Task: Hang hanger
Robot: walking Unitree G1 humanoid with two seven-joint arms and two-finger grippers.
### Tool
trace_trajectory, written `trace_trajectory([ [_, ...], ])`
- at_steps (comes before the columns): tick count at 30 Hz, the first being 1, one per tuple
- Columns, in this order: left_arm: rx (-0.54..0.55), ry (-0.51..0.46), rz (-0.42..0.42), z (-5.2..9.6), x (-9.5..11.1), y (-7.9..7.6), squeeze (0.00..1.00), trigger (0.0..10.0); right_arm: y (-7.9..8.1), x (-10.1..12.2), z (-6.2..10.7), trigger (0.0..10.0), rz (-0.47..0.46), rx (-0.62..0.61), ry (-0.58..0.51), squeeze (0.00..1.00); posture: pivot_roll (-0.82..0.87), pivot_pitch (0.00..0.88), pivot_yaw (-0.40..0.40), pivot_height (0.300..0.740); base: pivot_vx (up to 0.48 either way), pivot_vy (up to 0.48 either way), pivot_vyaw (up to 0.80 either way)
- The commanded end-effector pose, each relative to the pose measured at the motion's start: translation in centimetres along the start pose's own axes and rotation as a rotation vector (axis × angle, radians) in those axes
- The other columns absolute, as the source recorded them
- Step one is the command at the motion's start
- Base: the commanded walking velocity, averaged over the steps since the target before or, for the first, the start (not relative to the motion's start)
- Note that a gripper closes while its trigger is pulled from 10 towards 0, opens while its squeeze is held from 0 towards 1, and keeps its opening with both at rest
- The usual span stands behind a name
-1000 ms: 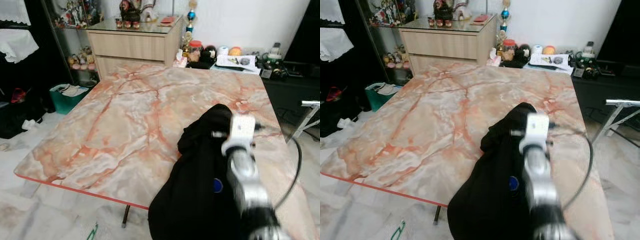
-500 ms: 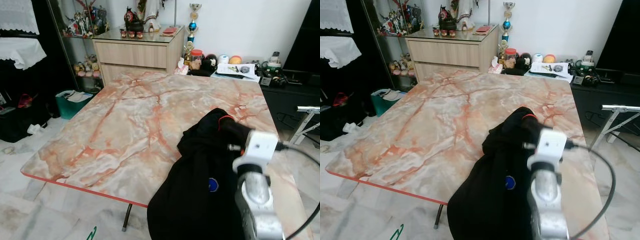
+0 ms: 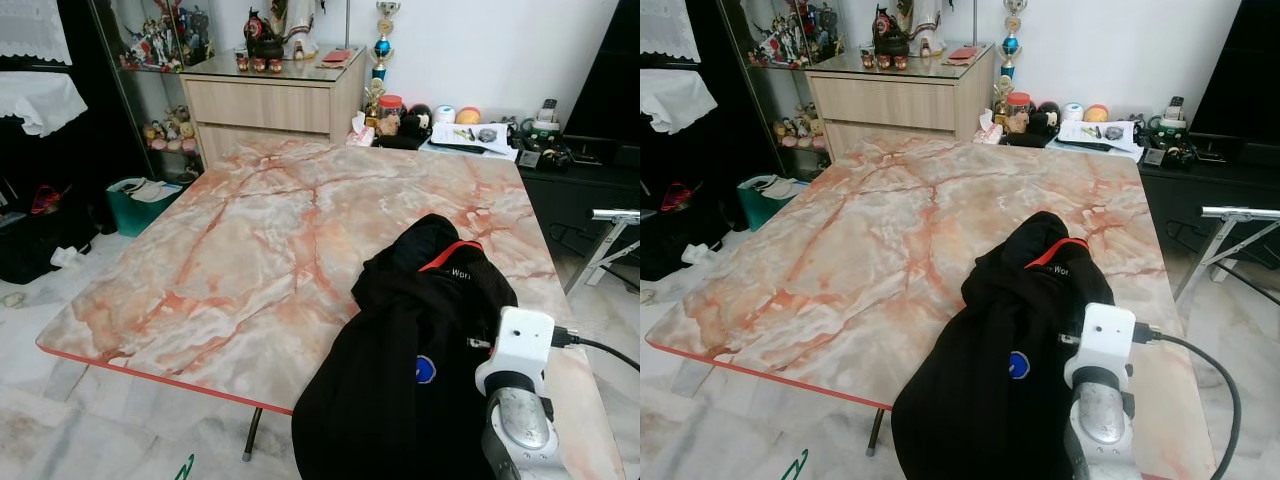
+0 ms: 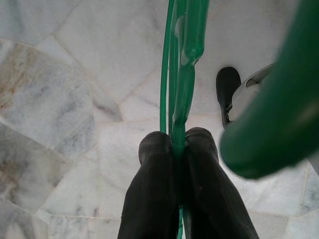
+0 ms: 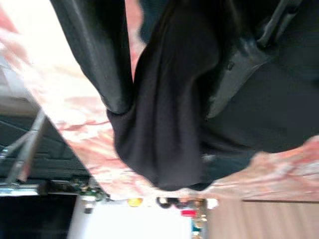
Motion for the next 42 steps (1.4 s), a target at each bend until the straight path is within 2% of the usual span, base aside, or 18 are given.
trace_trajectory([
  [1, 0.01, 0.008, -0.013, 0.1, -0.2, 0.6, 0.0, 10.0, 0.2, -0.1, 0.7, 10.0, 0.002, 0.008, 0.017, 0.0, -0.03, 0.0, 0.024, 0.74, 0.0, 0.0, 0.0],
  [6, 0.012, 0.01, -0.013, 0.1, -0.1, 0.6, 0.0, 10.0, -0.6, -0.6, 2.2, 10.0, -0.018, -0.019, 0.042, 0.0, -0.04, 0.0, 0.027, 0.74, 0.0, 0.0, 0.0],
  [7, 0.012, 0.01, -0.014, 0.1, -0.1, 0.7, 0.0, 10.0, -0.9, -0.3, 2.2, 10.0, -0.03, -0.035, 0.026, 0.25, -0.04, 0.0, 0.028, 0.74, 0.0, 0.0, 0.0],
  [8, 0.013, 0.011, -0.014, 0.1, -0.1, 0.7, 0.0, 10.0, -1.4, 0.1, 2.1, 10.0, -0.048, -0.059, 0.004, 0.88, -0.04, 0.0, 0.029, 0.74, 0.0, 0.0, 0.0],
  [9, 0.013, 0.011, -0.014, 0.1, -0.1, 0.7, 0.0, 10.0, -1.7, 0.5, 2.0, 10.0, -0.06, -0.075, -0.011, 0.88, -0.04, 0.0, 0.029, 0.74, 0.0, 0.0, 0.0],
  [10, 0.013, 0.011, -0.014, 0.1, -0.1, 0.7, 0.0, 10.0, -2.2, 1.4, 1.8, 10.0, -0.073, -0.108, -0.052, 0.94, -0.04, 0.0, 0.029, 0.74, 0.0, 0.0, 0.0],
  [11, 0.013, 0.01, -0.014, 0.1, -0.1, 0.7, 0.0, 10.0, -2.7, 2.2, 1.6, 10.0, -0.083, -0.136, -0.09, 0.93, -0.04, 0.0, 0.029, 0.74, 0.0, 0.0, 0.0],
  [12, 0.013, 0.01, -0.014, 0.1, 0.0, 0.7, 0.0, 10.0, -3.1, 3.0, 1.4, 10.0, -0.087, -0.157, -0.122, 0.87, -0.04, 0.0, 0.028, 0.74, 0.0, 0.0, 0.0],
  [13, 0.014, 0.009, -0.014, 0.1, 0.0, 0.7, 0.0, 10.0, -3.3, 3.6, 1.3, 10.0, -0.094, -0.17, -0.152, 0.73, -0.04, 0.0, 0.026, 0.74, 0.0, 0.0, 0.0],
  [14, 0.014, 0.007, -0.013, 0.1, 0.0, 0.7, 0.0, 10.0, -3.6, 4.3, 1.1, 10.0, -0.106, -0.179, -0.182, 0.04, -0.03, 0.0, 0.024, 0.74, 0.0, 0.0, 0.0],
  [15, 0.014, 0.007, -0.012, 0.1, 0.0, 0.7, 0.0, 10.0, -3.7, 4.6, 1.1, 10.0, -0.112, -0.182, -0.194, 0.0, -0.03, 0.0, 0.024, 0.74, 0.0, 0.0, 0.0],
  [18, 0.016, 0.002, -0.006, 0.1, 0.1, 0.7, 0.0, 10.0, -3.9, 5.1, 0.9, 10.0, -0.125, -0.18, -0.211, 0.0, -0.03, 0.0, 0.022, 0.74, 0.0, 0.0, 0.0],
  [25, 0.02, -0.004, 0.006, 0.1, 0.2, 0.7, 0.0, 10.0, -3.0, 3.6, 0.7, 10.0, -0.111, -0.138, -0.164, 0.0, -0.03, 0.0, 0.019, 0.74, 0.0, 0.0, 0.0],
  [28, 0.019, 0.002, -0.027, 0.1, 0.2, 0.7, 0.0, 10.0, -2.6, 3.3, 0.6, 10.0, -0.103, -0.128, -0.151, 0.0, -0.03, 0.0, 0.018, 0.74, 0.0, 0.0, 0.0],
  [32, 0.017, 0.003, -0.033, 0.1, 0.2, 0.6, 0.0, 10.0, -2.5, 2.9, 0.5, 10.0, -0.116, -0.129, -0.134, 0.0, -0.03, 0.0, 0.017, 0.74, 0.0, 0.0, 0.0],
  [42, 0.011, 0.003, -0.041, 0.1, 0.2, 0.6, 0.0, 10.0, -2.0, 2.9, 0.2, 10.0, -0.108, -0.096, -0.141, 0.0, -0.02, 0.0, 0.013, 0.74, 0.0, -0.35, -0.31],
])
Point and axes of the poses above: a point about 5 cm out from each wrist's last joint towards the gripper, its own z axis pointing back from the gripper into the wrist, its own x axis along the axis of the wrist's last joint, y = z × x, the point moved 5 cm from there along -z, pointing out of the wrist towards the gripper, and after that the axes turned 9 degrees about z, right-handed, at the moved point
